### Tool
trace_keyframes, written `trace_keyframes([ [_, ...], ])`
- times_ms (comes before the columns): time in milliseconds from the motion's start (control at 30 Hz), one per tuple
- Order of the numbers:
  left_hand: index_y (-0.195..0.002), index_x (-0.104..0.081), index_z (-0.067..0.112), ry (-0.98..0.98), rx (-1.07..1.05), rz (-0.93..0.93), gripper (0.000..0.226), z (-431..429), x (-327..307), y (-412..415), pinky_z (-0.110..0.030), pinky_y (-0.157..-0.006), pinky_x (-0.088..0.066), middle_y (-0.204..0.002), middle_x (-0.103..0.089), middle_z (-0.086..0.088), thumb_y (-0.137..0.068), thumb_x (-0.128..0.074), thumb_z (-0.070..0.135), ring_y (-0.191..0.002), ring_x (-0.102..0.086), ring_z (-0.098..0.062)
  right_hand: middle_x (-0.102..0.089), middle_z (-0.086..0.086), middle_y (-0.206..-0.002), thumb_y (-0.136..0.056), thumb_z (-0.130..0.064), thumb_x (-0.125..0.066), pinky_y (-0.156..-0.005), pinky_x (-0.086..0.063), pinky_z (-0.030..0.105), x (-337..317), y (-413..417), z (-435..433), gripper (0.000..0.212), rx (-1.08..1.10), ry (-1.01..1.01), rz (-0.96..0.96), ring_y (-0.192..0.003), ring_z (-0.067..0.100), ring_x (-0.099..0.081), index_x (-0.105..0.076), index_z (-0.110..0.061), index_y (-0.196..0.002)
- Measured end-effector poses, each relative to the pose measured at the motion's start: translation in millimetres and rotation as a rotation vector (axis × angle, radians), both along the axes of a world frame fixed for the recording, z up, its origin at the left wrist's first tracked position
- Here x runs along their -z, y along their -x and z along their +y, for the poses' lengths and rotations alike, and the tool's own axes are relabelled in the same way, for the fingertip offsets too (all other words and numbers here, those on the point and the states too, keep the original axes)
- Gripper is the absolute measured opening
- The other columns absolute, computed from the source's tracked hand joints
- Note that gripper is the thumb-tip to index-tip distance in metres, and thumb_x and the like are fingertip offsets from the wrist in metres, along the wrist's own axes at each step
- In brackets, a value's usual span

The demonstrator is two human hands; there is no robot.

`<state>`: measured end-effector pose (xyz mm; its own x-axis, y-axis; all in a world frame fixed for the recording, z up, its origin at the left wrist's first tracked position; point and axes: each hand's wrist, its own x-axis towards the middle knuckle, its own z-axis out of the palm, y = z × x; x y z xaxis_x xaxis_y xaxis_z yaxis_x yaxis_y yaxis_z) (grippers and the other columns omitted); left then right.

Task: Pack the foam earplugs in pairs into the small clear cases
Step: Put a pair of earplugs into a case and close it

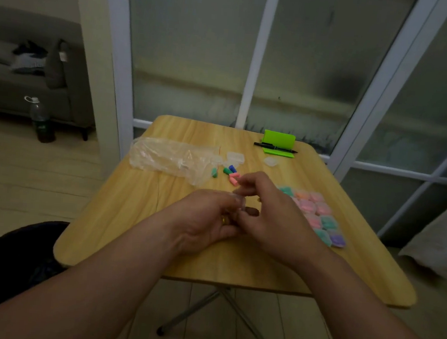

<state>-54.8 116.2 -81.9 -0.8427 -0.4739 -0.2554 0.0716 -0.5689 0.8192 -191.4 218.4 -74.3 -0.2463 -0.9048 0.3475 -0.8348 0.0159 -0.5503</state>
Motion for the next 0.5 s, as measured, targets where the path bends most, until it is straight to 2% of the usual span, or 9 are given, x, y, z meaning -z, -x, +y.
trace_keyframes([
  [67, -0.127, -0.062, -0.007, 0.032, -0.017, -0.031, 0.028, 1, 2, 2, -0.038, -0.086, -0.063, -0.122, -0.071, -0.025, -0.102, -0.057, 0.003, -0.107, -0.071, -0.028, -0.059, -0.016, -0.135, -0.094, -0.033, -0.076, -0.087, -0.047, 0.004, 1, 2, 4, 0.06, -0.005, -0.022, -0.006, -0.114, -0.01, -0.06, -0.047, -0.034, -0.146],
  [133, -0.126, -0.062, -0.005, 0.037, -0.03, -0.047, 0.026, 3, 2, 5, -0.039, -0.089, -0.063, -0.119, -0.073, -0.027, -0.102, -0.056, 0.002, -0.106, -0.075, -0.029, -0.057, -0.017, -0.139, -0.094, -0.039, -0.076, -0.086, -0.044, 0.001, 2, 5, 9, 0.062, -0.005, -0.029, 0.003, -0.117, -0.011, -0.056, -0.046, -0.037, -0.149],
  [200, -0.129, -0.06, -0.005, 0.044, -0.033, -0.056, 0.028, 6, 1, 8, -0.039, -0.089, -0.063, -0.117, -0.074, -0.026, -0.102, -0.055, 0.001, -0.104, -0.076, -0.029, -0.057, -0.017, -0.14, -0.094, -0.042, -0.075, -0.089, -0.043, 0.005, 3, 8, 13, 0.061, 0.006, -0.023, 0.038, -0.124, -0.006, -0.054, -0.048, -0.037, -0.148],
  [333, -0.126, -0.062, -0.005, 0.072, -0.017, -0.055, 0.025, 18, 0, 15, -0.033, -0.075, -0.064, -0.099, -0.076, -0.019, -0.103, -0.052, -0.001, -0.085, -0.078, -0.022, -0.059, -0.013, -0.137, -0.093, -0.036, -0.075, -0.099, -0.049, 0.018, 4, 11, 20, 0.056, 0.034, -0.023, 0.094, -0.124, 0.001, -0.054, -0.054, -0.032, -0.145],
  [500, -0.119, -0.067, -0.005, 0.117, -0.027, -0.059, 0.021, 32, 0, 26, -0.036, -0.083, -0.063, -0.086, -0.077, -0.011, -0.103, -0.052, -0.001, -0.09, -0.073, -0.022, -0.059, -0.012, -0.131, -0.092, -0.036, -0.075, -0.101, -0.048, 0.027, 1, 16, 32, 0.051, 0.073, -0.036, 0.179, -0.122, 0.004, -0.051, -0.058, -0.033, -0.14],
])
